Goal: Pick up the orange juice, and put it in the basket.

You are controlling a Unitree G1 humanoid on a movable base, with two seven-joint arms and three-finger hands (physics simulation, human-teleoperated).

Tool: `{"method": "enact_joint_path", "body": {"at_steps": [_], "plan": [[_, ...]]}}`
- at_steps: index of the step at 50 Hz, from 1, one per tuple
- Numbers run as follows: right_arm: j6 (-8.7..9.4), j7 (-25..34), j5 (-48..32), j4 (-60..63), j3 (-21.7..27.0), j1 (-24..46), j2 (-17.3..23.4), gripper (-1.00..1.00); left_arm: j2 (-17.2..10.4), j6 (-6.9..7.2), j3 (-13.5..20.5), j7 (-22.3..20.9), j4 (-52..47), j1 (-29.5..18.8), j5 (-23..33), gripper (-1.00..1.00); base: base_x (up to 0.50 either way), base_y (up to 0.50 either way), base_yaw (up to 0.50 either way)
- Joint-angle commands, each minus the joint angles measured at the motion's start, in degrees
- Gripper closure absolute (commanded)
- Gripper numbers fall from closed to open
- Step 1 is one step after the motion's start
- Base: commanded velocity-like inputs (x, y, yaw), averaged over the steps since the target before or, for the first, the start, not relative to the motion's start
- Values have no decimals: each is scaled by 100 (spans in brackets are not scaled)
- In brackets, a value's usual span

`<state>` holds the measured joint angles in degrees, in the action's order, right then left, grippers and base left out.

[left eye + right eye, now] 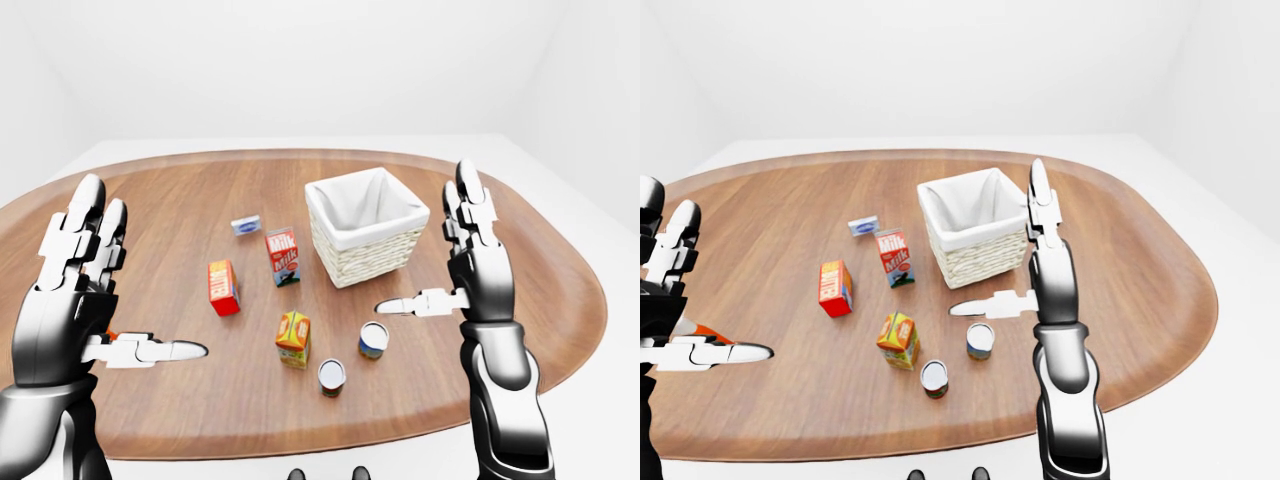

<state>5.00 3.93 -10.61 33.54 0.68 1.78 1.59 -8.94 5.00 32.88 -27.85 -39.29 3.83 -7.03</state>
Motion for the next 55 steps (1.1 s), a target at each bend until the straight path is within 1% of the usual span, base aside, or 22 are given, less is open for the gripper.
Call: {"method": "enact_joint_path", "body": {"at_steps": [1, 18, 30, 33, 42, 46, 50, 51, 55], "plan": [[0, 73, -156, 5, -61, -42, -15, -100, 1, 0, -11, -5, 28, 0, 8, -100, 50, 0, 0], [0, 107, -176, 50, -47, -39, -29, -100, -1, 0, -17, -1, 38, 1, 6, -100, 50, 1, 0], [0, 18, -253, 44, -15, 13, -8, -100, -1, 0, -17, -2, 38, 2, 5, -100, 49, 3, 0], [0, -6, -249, 74, 14, 15, -18, -100, -1, 0, -17, -2, 39, 2, 5, -100, 0, 0, 0], [0, 88, -658, 289, -152, 55, -5, -100, -2, 0, -17, -2, 38, 2, 5, -100, 0, 0, 0], [0, 238, -1246, 368, -422, 46, 50, -100, -1, 0, -17, -1, 39, 2, 6, -100, 0, 0, 0], [0, 385, -1433, 333, -550, 10, -34, -100, -1, 0, -17, -2, 39, 2, 5, -100, 0, 0, 0], [0, 378, -1651, 325, -634, 5, -4, -100, -1, 0, -17, -2, 39, 2, 5, -100, 0, 0, 0], [0, 500, -1916, 358, -755, -1, -85, -100, -2, 0, -18, -2, 38, 2, 7, -100, 0, 0, 0]]}}
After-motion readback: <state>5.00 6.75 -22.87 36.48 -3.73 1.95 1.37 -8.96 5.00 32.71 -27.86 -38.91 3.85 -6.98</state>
